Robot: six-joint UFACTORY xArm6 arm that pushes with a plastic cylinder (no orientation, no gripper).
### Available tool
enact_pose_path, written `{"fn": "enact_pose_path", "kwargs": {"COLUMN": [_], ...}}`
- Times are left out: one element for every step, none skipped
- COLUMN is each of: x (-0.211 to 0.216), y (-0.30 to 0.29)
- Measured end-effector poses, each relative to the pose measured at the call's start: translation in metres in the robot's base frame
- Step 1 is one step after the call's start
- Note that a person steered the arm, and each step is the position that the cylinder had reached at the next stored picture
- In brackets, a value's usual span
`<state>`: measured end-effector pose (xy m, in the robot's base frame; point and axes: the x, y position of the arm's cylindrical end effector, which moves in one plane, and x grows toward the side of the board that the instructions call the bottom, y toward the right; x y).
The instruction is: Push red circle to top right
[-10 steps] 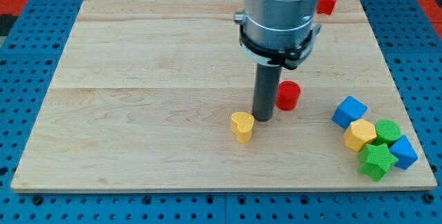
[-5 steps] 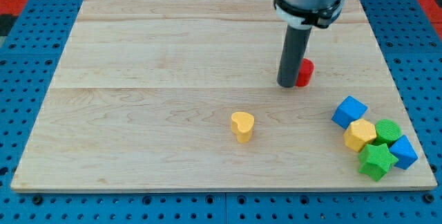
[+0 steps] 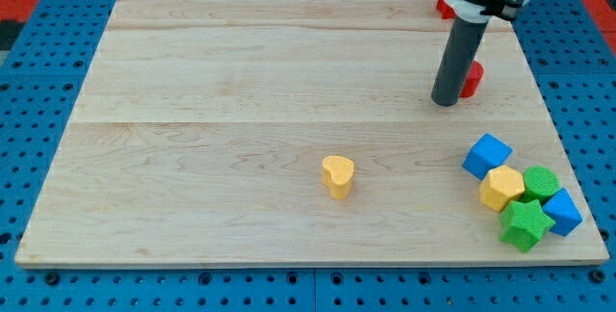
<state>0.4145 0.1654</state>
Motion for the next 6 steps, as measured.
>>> {"fn": "enact_pose_path", "kwargs": {"x": [0.007, -0.001, -0.009, -0.023, -0.042, -0.066], "y": [0.014, 0.022, 0.022, 0.022, 0.022, 0.024]}}
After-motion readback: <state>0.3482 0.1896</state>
